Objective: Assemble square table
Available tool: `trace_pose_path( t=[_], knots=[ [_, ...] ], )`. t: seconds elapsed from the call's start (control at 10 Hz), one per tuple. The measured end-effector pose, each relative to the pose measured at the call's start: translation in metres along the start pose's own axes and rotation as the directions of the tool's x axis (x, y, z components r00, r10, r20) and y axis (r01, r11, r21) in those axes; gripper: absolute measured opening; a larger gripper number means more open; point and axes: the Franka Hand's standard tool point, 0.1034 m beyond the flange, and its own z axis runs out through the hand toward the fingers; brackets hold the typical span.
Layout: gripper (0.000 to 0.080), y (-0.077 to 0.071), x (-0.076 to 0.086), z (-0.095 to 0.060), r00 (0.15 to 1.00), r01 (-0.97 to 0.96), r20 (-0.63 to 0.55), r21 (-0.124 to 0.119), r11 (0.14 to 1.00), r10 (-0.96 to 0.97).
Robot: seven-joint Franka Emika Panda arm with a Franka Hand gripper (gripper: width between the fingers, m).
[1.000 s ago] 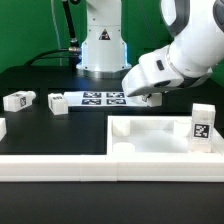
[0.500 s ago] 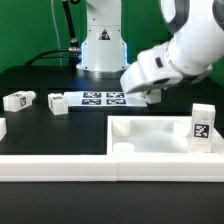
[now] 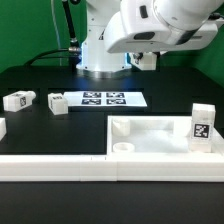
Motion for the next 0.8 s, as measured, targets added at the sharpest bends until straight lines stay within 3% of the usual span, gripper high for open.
trace_pose_path(
  t=[0.2,0.4,0.6,0.7,0.8],
  knots=[
    [0.0288,0.003,0.005,-0.009,0.987,0.006,-0.161,-0.003,1.0,-0.006],
    [0.0288,0.027,0.024,-0.058,0.946,-0.025,-0.323,0.015,1.0,0.028],
    [0.0288,0.049,0.025,-0.097,0.895,-0.024,-0.445,0.005,1.0,0.024],
    [0.0288,0.059,0.017,-0.105,0.878,-0.024,-0.477,0.006,1.0,0.024],
    [0.0288,0.058,0.025,-0.107,0.826,-0.028,-0.563,-0.005,1.0,0.021]
  ],
)
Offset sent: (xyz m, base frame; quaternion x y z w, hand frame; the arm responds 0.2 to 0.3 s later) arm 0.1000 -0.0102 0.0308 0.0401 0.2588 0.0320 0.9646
